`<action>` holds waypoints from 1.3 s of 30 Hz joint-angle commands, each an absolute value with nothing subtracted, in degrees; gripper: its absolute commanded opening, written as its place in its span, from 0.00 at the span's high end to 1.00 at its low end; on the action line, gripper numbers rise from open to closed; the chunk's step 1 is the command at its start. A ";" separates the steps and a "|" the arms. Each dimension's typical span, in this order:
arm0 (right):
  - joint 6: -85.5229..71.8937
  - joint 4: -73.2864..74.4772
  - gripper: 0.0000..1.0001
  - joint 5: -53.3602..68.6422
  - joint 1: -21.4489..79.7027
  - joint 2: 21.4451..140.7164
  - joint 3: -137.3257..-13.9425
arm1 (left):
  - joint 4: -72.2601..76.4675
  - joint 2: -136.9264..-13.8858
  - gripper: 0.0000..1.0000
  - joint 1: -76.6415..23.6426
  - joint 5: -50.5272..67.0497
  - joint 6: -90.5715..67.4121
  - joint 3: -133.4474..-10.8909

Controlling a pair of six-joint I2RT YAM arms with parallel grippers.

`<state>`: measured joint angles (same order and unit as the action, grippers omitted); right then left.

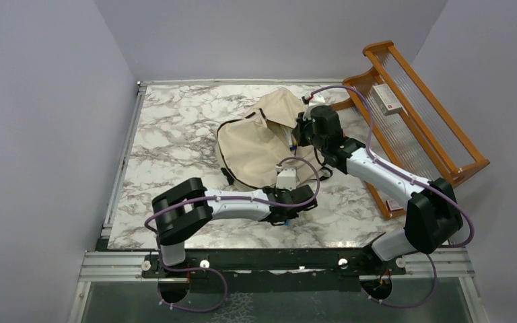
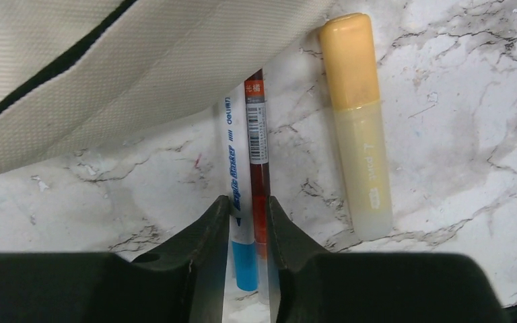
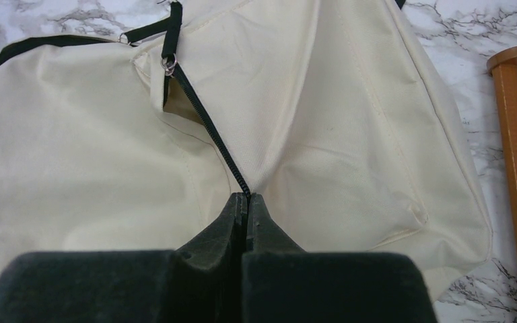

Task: Pack the student bag
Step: Pick up the stationery from the center of the board.

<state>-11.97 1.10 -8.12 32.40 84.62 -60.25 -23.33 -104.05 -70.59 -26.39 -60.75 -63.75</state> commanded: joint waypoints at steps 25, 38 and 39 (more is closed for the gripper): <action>-12.06 3.85 1.00 -4.30 32.43 82.67 -60.56 | -23.46 -101.88 0.99 -70.58 -20.27 -45.92 -56.27; -14.56 3.49 1.00 -3.93 32.43 82.57 -61.57 | -16.64 -79.65 1.00 -70.66 -14.99 -36.19 -50.36; -14.90 3.13 1.00 -4.72 32.43 82.16 -61.43 | -14.63 -76.07 1.00 -70.64 -14.53 -35.60 -48.17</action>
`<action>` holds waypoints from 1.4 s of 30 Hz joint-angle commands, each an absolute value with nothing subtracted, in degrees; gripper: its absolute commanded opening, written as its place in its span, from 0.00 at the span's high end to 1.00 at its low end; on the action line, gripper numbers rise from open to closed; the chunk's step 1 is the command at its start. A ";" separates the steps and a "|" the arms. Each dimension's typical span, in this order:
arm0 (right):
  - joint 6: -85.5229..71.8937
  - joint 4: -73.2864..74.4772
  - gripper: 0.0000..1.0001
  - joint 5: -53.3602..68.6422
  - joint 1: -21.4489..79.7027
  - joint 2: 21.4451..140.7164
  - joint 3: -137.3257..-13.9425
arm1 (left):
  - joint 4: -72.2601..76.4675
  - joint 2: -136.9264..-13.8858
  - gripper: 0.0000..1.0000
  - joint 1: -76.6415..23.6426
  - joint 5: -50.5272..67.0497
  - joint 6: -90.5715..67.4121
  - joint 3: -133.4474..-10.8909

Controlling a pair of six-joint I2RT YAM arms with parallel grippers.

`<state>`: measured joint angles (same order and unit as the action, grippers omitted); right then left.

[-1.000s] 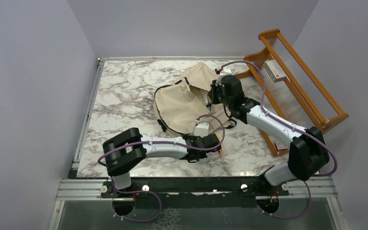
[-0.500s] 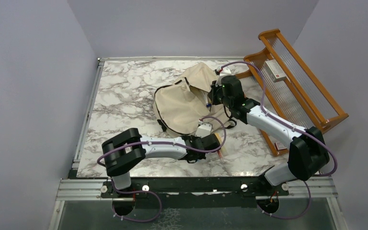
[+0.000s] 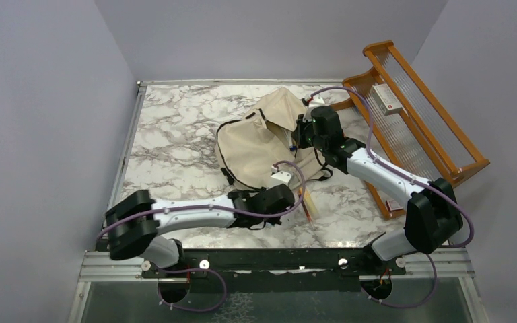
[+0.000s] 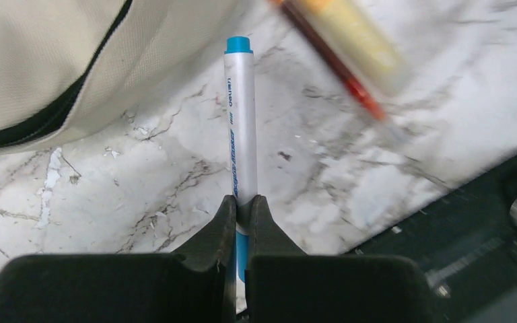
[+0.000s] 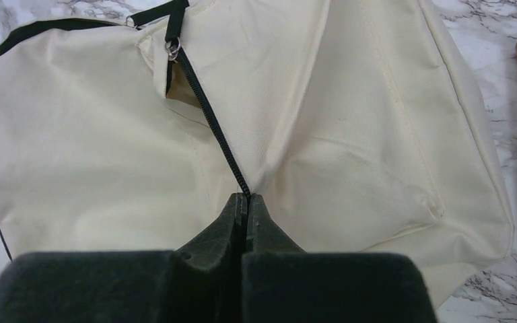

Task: Pack the student bag
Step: Pick up the stationery from the center of the board, then place the stationery in the student bag.

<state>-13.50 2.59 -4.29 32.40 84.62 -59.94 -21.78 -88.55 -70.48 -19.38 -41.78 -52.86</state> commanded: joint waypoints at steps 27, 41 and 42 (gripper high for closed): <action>-16.89 0.52 1.00 -5.89 32.43 81.26 -59.79 | -7.36 -95.82 1.00 -39.60 8.85 -48.06 -69.28; -19.37 0.48 1.00 -2.48 32.43 83.09 -60.99 | 6.74 -112.38 0.94 -33.94 8.36 -48.73 -81.72; -19.46 0.52 0.99 -2.32 32.45 83.11 -61.00 | 7.46 -113.58 0.87 -33.93 8.57 -48.95 -82.76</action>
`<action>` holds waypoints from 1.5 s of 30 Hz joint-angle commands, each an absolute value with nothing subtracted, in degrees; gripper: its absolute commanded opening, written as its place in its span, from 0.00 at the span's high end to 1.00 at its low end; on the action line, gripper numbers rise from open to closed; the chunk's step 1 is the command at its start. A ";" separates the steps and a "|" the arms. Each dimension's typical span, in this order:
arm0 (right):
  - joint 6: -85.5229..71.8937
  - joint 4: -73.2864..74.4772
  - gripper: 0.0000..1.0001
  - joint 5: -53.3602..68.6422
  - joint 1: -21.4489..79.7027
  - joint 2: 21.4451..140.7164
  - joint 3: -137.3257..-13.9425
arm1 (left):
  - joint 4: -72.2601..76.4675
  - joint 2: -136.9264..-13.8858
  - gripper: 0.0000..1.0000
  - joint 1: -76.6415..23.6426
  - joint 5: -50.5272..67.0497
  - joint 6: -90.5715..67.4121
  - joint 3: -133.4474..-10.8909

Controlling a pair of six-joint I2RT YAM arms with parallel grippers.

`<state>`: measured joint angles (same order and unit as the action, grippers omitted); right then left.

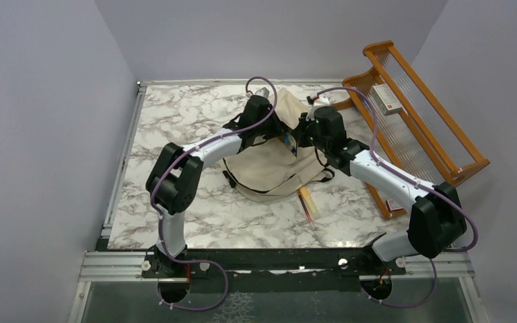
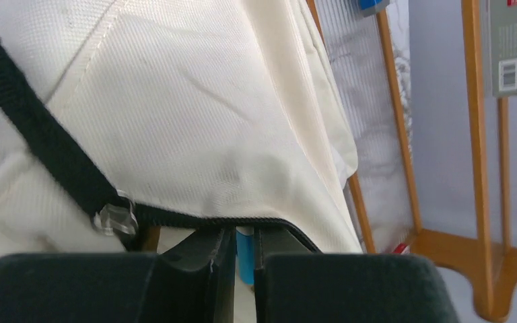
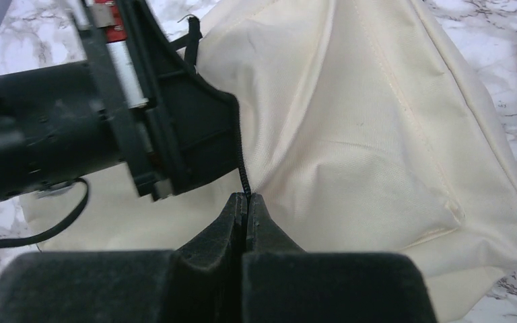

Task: Pack the student bag
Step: Place the stationery in the student bag, then pick up the stationery from the center of the board.

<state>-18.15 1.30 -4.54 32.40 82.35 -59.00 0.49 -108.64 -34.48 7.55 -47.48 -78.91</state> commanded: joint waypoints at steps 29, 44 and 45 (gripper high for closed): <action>-16.48 0.79 0.99 -3.77 32.43 85.05 -63.18 | -2.00 -73.14 0.42 -42.59 -6.87 -46.27 -47.75; -17.06 1.49 0.99 -3.43 32.43 84.13 -61.57 | -5.48 -91.50 0.50 -66.44 -17.58 -49.39 -55.57; -17.05 1.64 0.99 -3.56 32.43 84.00 -61.53 | -5.84 -93.42 0.50 -66.81 -17.57 -49.04 -57.04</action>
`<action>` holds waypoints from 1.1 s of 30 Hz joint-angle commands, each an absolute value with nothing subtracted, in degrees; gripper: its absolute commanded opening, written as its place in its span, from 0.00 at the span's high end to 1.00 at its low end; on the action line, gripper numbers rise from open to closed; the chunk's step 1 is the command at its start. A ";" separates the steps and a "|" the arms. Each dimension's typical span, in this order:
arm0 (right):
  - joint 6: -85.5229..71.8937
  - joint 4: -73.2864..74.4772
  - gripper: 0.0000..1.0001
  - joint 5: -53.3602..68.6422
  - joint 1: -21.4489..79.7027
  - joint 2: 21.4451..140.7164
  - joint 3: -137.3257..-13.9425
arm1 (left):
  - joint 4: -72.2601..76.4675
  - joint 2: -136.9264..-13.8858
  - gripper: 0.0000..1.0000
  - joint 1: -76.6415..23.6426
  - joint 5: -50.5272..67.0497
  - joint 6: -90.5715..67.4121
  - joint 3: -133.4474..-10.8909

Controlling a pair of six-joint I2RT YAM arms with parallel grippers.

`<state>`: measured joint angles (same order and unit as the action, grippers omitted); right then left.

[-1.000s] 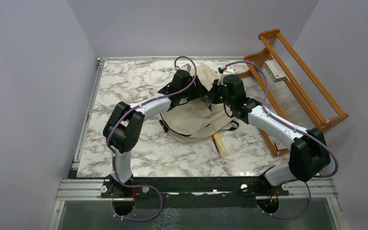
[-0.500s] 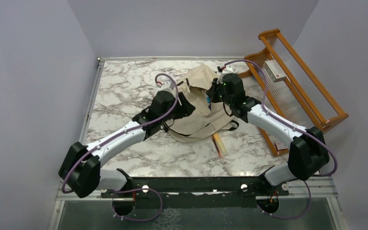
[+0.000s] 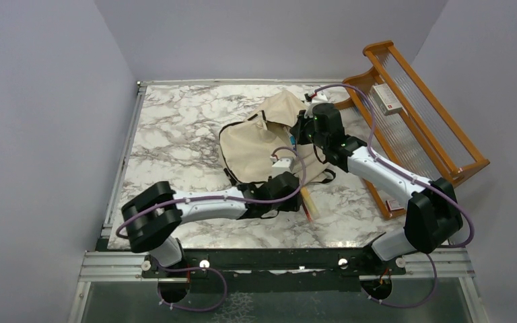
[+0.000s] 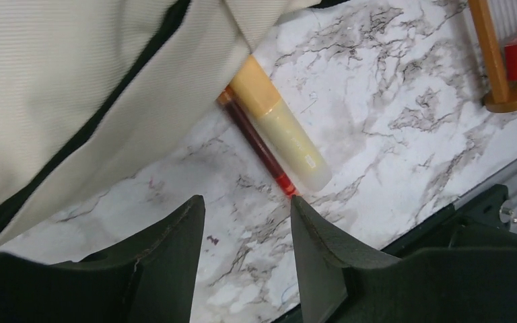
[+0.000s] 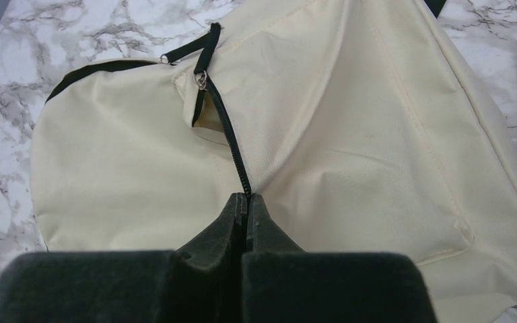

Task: Pack the student bag
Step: Pick up the stationery from the center of the board.

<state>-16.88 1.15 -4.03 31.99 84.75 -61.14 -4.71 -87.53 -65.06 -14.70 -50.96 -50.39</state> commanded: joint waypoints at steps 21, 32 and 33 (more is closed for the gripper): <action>-17.14 2.02 0.99 -4.11 32.43 81.75 -59.87 | -17.45 -107.23 0.65 -71.57 -19.83 -51.46 -69.35; -17.40 2.33 0.99 -4.02 32.43 81.30 -59.34 | -19.02 -111.78 0.66 -71.92 -19.95 -50.92 -71.99; -17.40 2.17 1.00 -4.04 32.43 81.28 -59.22 | -19.11 -112.26 0.66 -71.94 -19.95 -50.77 -72.13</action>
